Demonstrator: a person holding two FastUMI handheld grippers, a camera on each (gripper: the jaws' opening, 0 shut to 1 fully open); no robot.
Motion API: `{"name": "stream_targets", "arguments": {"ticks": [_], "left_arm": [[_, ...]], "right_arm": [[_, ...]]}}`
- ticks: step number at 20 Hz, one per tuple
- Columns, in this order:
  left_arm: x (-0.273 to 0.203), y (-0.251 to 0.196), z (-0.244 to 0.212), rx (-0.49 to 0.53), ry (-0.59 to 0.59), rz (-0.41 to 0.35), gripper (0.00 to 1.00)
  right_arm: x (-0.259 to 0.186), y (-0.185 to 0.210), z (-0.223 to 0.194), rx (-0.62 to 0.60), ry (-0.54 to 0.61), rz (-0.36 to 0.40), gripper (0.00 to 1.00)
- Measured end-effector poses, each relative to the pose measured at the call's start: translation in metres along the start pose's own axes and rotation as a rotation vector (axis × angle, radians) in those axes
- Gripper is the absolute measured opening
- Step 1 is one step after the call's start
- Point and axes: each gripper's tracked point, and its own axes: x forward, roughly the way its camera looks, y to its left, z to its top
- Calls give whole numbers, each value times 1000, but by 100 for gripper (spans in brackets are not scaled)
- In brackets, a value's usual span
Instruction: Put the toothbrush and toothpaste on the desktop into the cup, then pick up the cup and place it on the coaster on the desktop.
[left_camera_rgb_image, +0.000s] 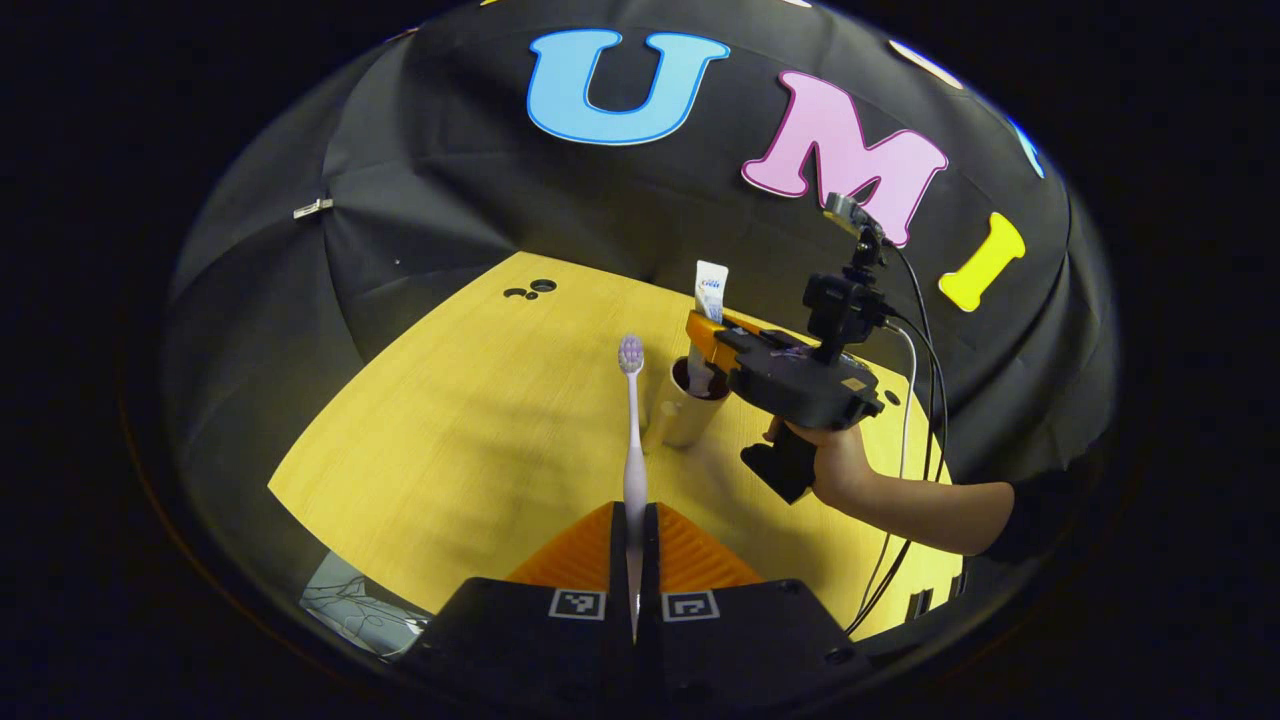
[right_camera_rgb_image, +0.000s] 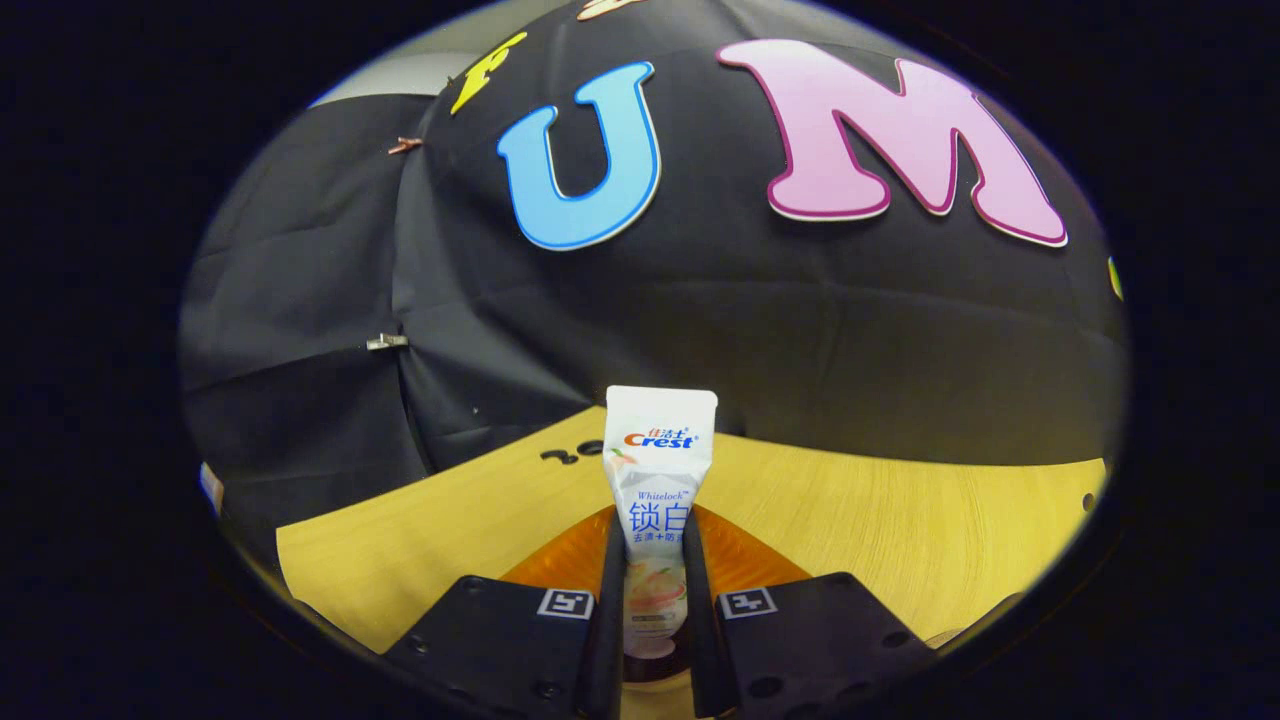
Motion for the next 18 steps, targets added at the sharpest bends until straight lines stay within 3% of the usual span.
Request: {"name": "stream_targets", "arguments": {"ticks": [1, 2, 3, 4, 5, 6, 7, 8, 11, 12, 13, 14, 15, 16, 18], "left_arm": [[2, -2, -3, 0, 4, 0, 6], [4, -4, -3, -2, 5, -2, 6], [6, -7, -4, -3, 5, -7, 6], [7, -9, -4, -1, 4, -11, 6], [9, -11, -7, 1, 8, -14, 6], [11, -12, -8, 4, 11, -15, 6], [13, -13, -10, 7, 15, -19, 6], [13, -15, -11, 8, 17, -22, 6], [20, -19, -11, 10, 18, -33, 6], [23, -19, -8, 13, 16, -37, 6], [26, -21, -6, 17, 11, -43, 6], [28, -23, -2, 22, 1, -49, 6], [32, -25, 5, 27, -13, -58, 6], [35, -27, 12, 35, -30, -66, 11], [44, -32, 28, 41, -65, -83, 6]], "right_arm": [[0, 1, -2, 1, 3, 2, 19], [1, 2, -10, 4, 25, 5, 31], [1, 2, -17, 12, 47, 10, 19], [-2, 3, -26, 18, 67, 16, 35], [-4, 3, -33, 17, 85, 21, 26], [-6, 4, -36, 8, 94, 25, 42], [-11, 6, -40, 2, 104, 39, 34], [-17, 8, -39, 1, 108, 46, 65], [-35, 5, -27, 36, 94, 63, 79], [-43, 1, -21, 46, 91, 63, 99], [-52, -4, -17, 49, 85, 59, 99], [-60, -12, -10, 46, 76, 49, 86], [-69, -22, -4, 43, 64, 35, 99], [-79, -33, 2, 43, 53, 19, 99], [-97, -55, 7, 55, 51, -11, 100]]}}
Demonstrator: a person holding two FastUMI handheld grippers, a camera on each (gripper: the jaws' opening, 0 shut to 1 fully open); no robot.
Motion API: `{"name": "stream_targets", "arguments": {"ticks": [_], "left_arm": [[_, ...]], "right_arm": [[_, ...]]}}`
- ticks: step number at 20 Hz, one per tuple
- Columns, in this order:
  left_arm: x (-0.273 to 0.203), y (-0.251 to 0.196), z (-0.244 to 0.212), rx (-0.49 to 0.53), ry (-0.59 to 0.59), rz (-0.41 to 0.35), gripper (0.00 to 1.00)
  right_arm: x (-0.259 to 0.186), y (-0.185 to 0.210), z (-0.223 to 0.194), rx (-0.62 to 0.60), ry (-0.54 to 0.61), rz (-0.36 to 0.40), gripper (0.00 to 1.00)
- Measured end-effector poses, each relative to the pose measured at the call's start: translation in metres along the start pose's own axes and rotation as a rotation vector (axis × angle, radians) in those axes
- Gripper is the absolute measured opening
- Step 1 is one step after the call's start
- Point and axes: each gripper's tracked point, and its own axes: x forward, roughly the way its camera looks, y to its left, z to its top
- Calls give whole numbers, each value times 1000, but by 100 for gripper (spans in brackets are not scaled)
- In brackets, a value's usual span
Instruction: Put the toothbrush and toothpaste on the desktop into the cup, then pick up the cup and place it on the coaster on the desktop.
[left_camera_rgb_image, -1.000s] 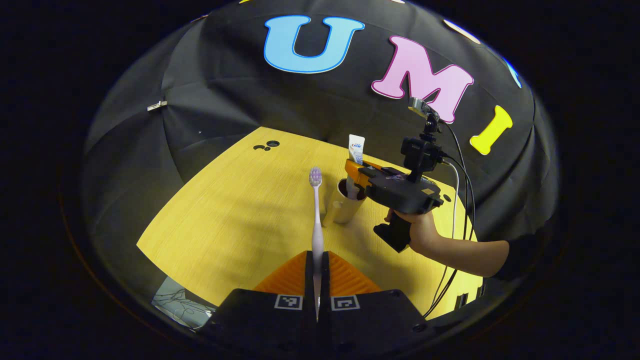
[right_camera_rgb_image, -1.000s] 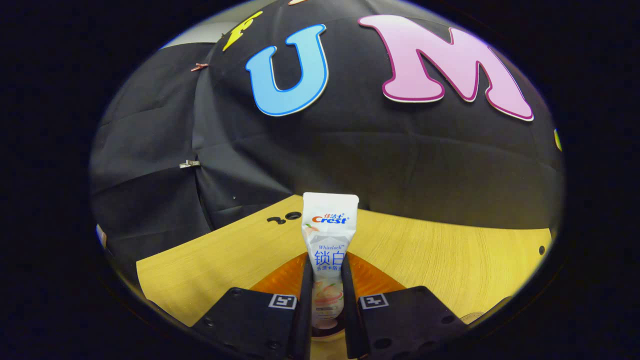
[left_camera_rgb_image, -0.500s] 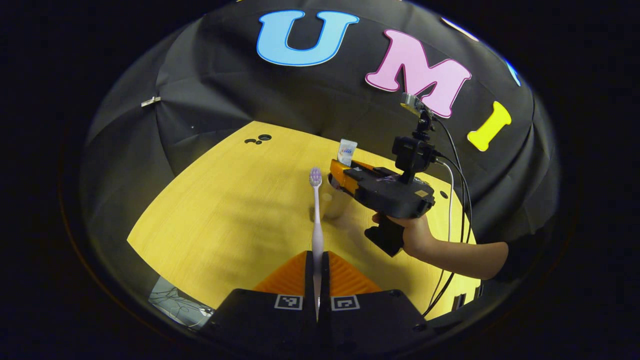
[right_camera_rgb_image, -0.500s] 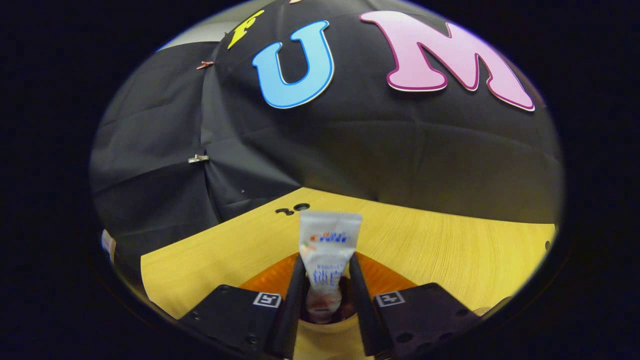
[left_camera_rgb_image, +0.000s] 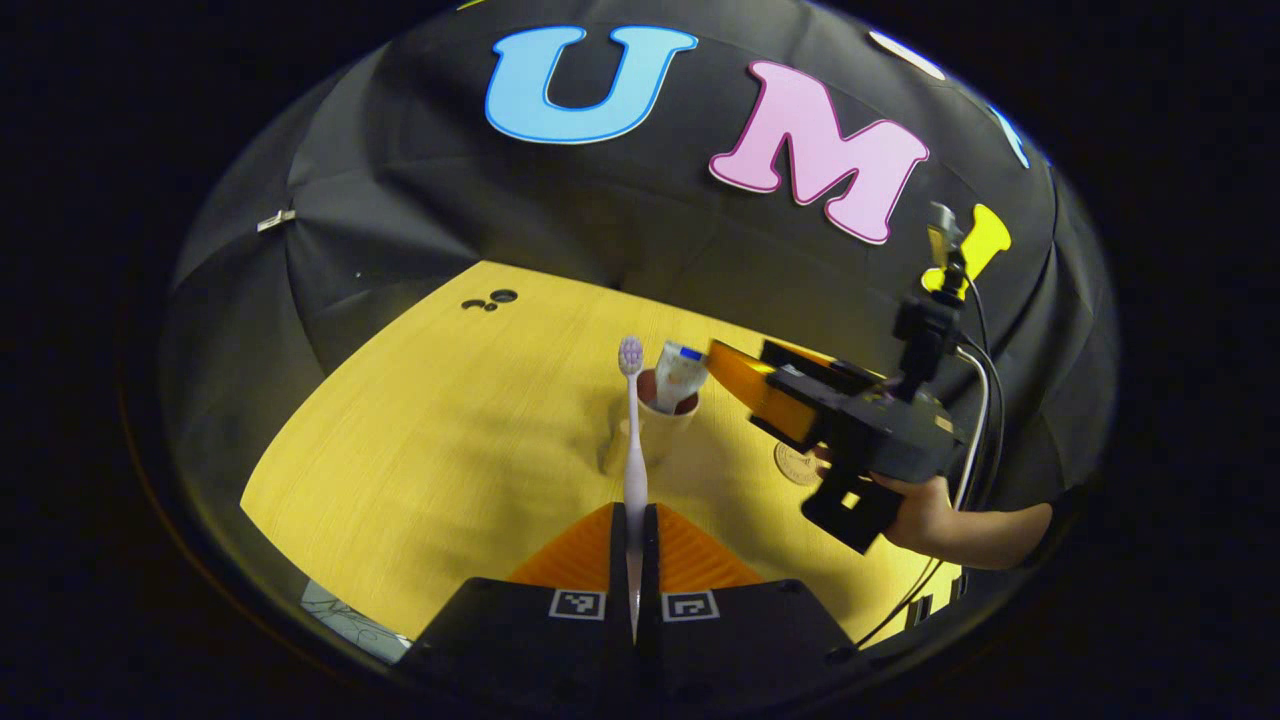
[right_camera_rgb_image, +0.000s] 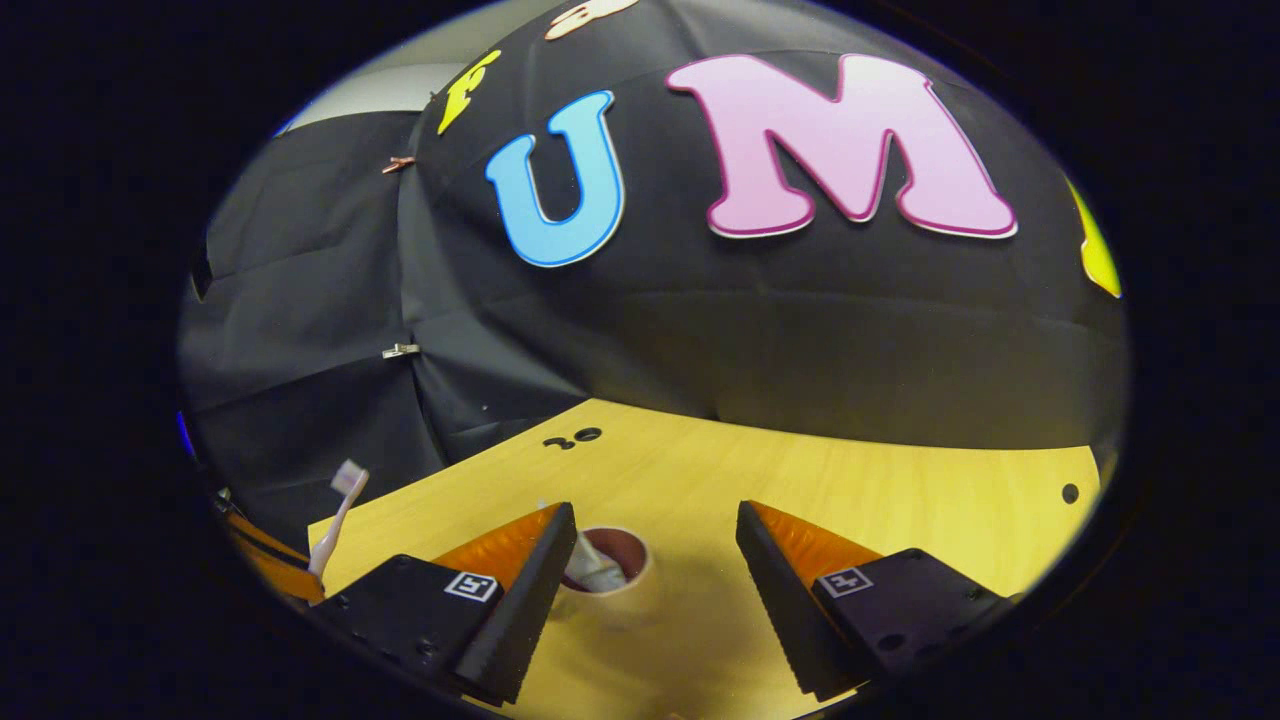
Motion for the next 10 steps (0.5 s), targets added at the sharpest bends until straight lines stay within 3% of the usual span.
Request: {"name": "stream_targets", "arguments": {"ticks": [10], "left_arm": [[64, -5, 82, 36, -272, -91, 6]], "right_arm": [[-87, -115, 6, 23, 12, -214, 99]]}}
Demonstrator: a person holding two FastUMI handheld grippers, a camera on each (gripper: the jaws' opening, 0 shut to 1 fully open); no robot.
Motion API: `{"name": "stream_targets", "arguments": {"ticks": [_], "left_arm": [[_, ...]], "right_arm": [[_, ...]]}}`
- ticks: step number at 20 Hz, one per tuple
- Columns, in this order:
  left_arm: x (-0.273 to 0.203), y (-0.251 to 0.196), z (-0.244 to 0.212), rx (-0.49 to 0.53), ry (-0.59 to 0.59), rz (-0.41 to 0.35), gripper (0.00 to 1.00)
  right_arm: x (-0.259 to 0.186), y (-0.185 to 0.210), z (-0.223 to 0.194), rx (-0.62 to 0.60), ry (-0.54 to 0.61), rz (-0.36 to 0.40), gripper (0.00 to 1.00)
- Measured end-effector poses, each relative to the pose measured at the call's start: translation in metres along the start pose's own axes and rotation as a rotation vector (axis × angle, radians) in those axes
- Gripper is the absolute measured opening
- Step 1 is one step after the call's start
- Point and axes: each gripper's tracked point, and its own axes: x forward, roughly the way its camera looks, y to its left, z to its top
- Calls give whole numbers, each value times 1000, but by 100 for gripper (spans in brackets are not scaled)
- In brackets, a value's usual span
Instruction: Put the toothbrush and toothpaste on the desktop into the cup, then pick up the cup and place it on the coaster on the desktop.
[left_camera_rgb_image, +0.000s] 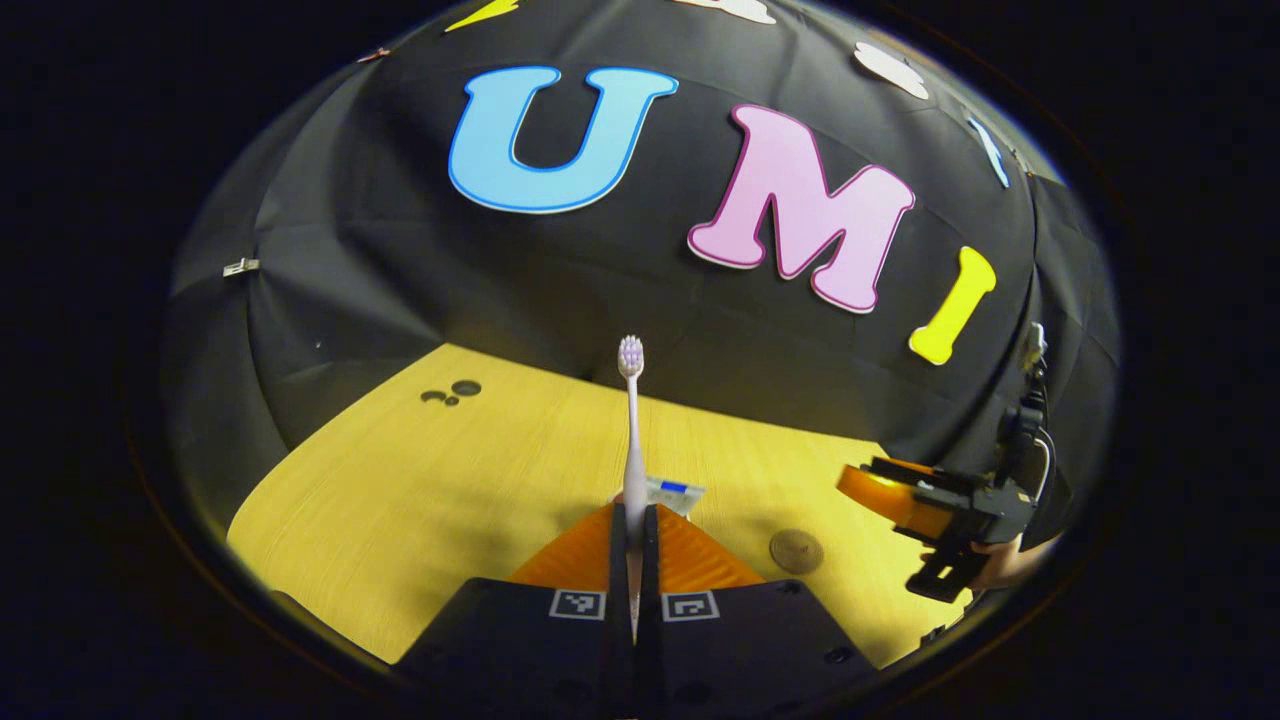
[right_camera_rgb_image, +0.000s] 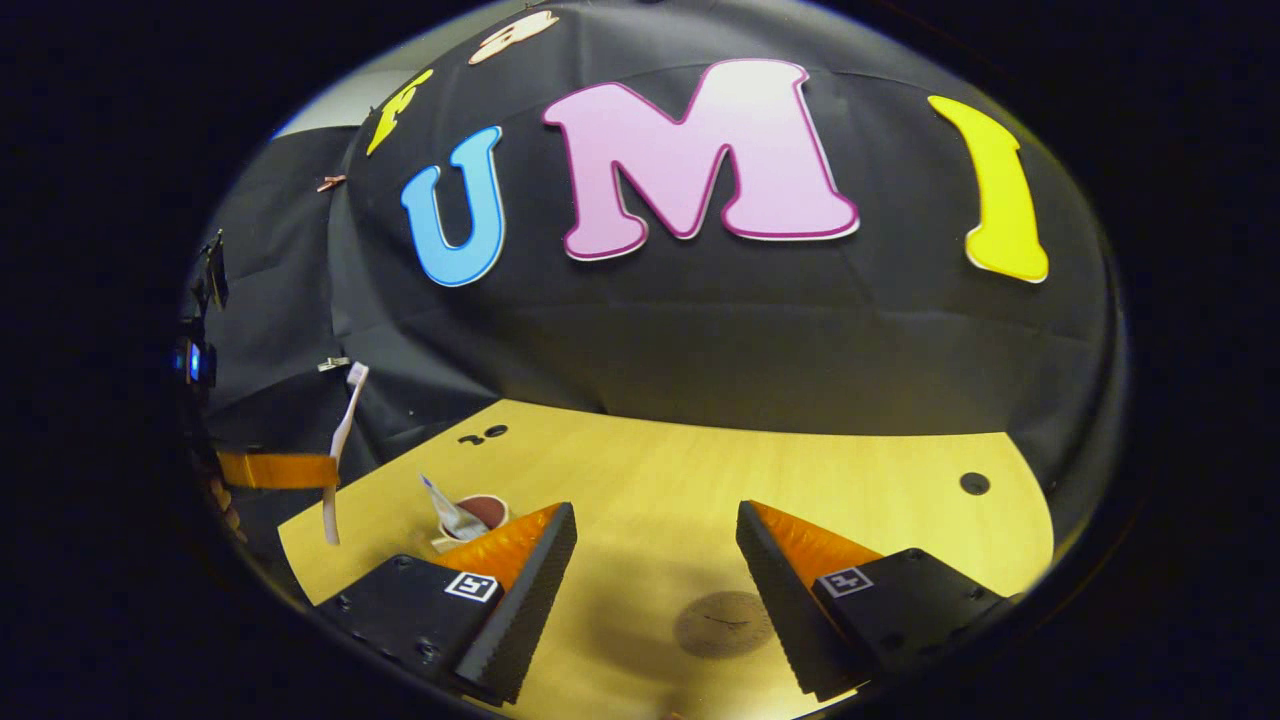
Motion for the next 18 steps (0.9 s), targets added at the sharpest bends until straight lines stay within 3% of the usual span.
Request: {"name": "stream_targets", "arguments": {"ticks": [8, 9, 10, 11, 13, 18], "left_arm": [[58, 10, 30, 25, -186, -102, 6], [66, 13, 30, 21, -201, -111, 11], [73, 15, 28, 15, -209, -119, 6], [79, 17, 24, 9, -220, -128, 11], [90, 18, 18, -5, -244, -151, 6], [109, 21, 7, -25, -269, -213, 6]], "right_arm": [[-34, -49, -8, -9, 16, -98, 99], [-36, -51, -10, -6, 20, -105, 99], [-37, -52, -14, -3, 25, -112, 99], [-37, -53, -17, -1, 31, -118, 99], [-38, -55, -24, -1, 40, -129, 99], [-33, -54, -34, 0, 53, -156, 99]]}}
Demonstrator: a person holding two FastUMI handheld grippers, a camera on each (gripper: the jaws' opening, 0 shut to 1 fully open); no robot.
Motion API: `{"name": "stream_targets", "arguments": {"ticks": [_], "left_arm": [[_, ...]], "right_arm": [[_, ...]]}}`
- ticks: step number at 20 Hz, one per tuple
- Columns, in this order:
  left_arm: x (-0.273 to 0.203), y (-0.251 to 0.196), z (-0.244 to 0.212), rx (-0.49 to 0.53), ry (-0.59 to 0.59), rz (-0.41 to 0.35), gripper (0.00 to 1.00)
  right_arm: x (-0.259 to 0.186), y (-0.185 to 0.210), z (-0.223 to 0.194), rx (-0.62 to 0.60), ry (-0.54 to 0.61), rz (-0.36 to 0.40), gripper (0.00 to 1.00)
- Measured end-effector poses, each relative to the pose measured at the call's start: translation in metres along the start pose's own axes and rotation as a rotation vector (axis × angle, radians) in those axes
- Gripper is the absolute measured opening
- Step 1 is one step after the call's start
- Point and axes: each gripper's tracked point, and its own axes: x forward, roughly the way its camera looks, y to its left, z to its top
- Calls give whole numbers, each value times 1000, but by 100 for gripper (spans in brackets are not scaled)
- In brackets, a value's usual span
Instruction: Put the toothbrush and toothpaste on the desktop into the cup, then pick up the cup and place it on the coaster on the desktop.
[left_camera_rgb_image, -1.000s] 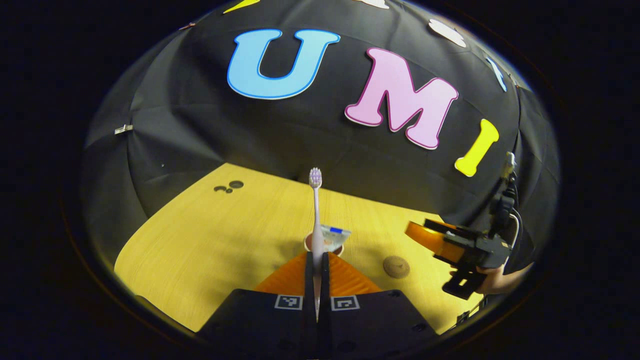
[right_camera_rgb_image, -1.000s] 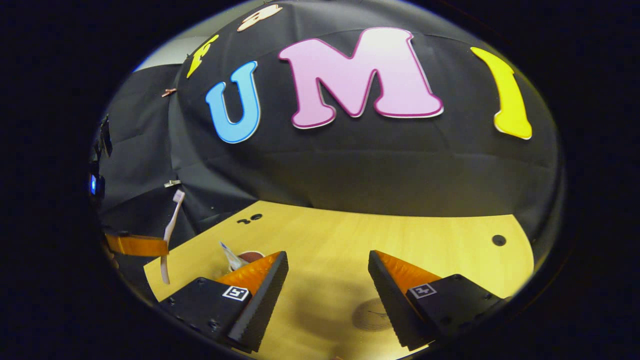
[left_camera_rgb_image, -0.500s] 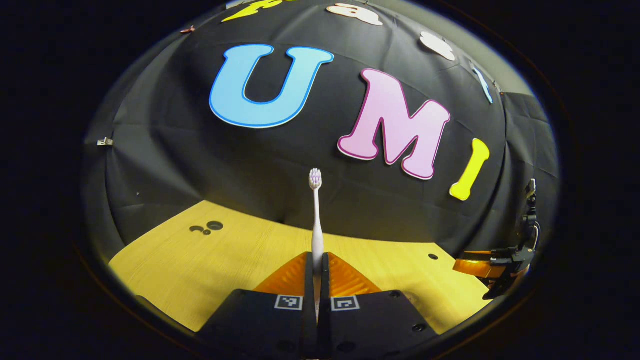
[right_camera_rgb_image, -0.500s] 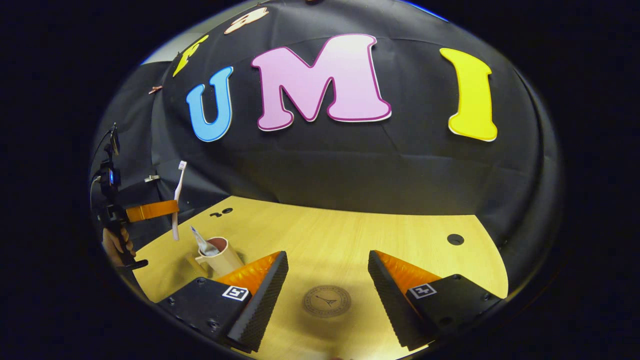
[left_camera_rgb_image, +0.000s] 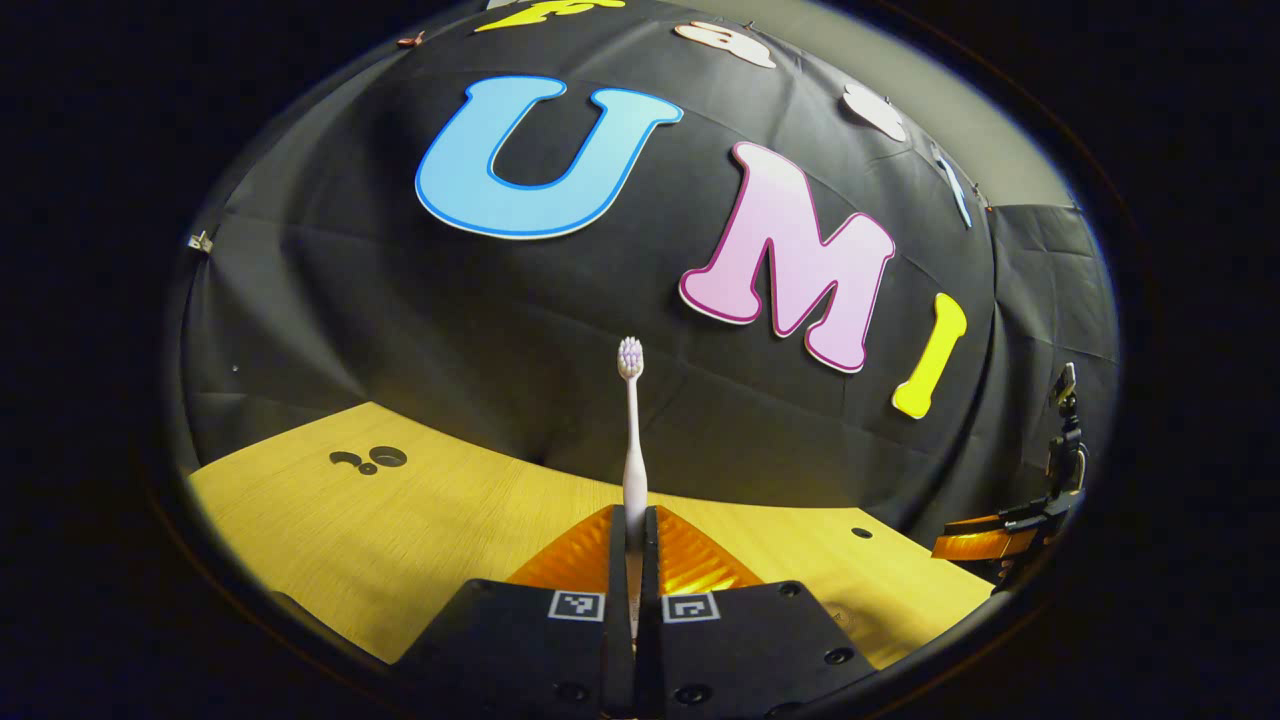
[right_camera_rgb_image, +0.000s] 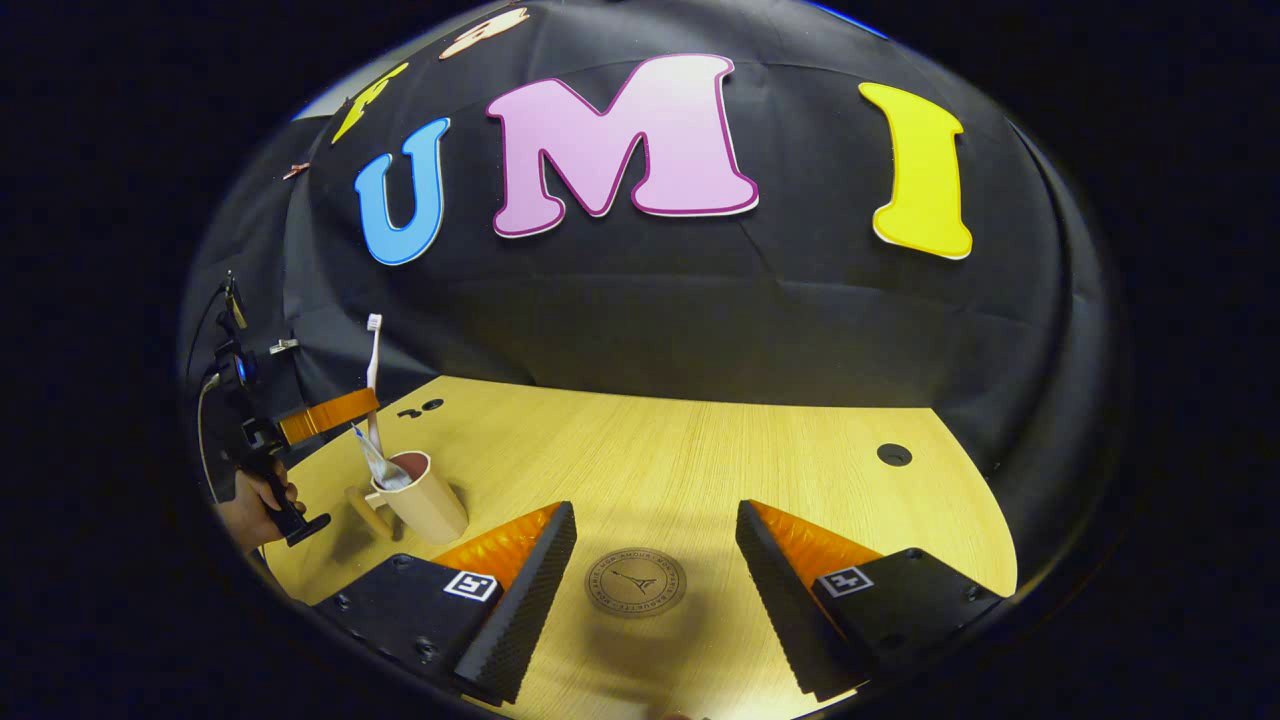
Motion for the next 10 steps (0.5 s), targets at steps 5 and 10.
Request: {"name": "stream_targets", "arguments": {"ticks": [5, 10], "left_arm": [[0, -5, -16, -9, 20, -75, 10], [-5, -17, -37, 73, 78, -126, 11]], "right_arm": [[1, 3, -9, 19, 15, -18, 99], [0, 7, -19, 25, 30, -31, 99]]}}
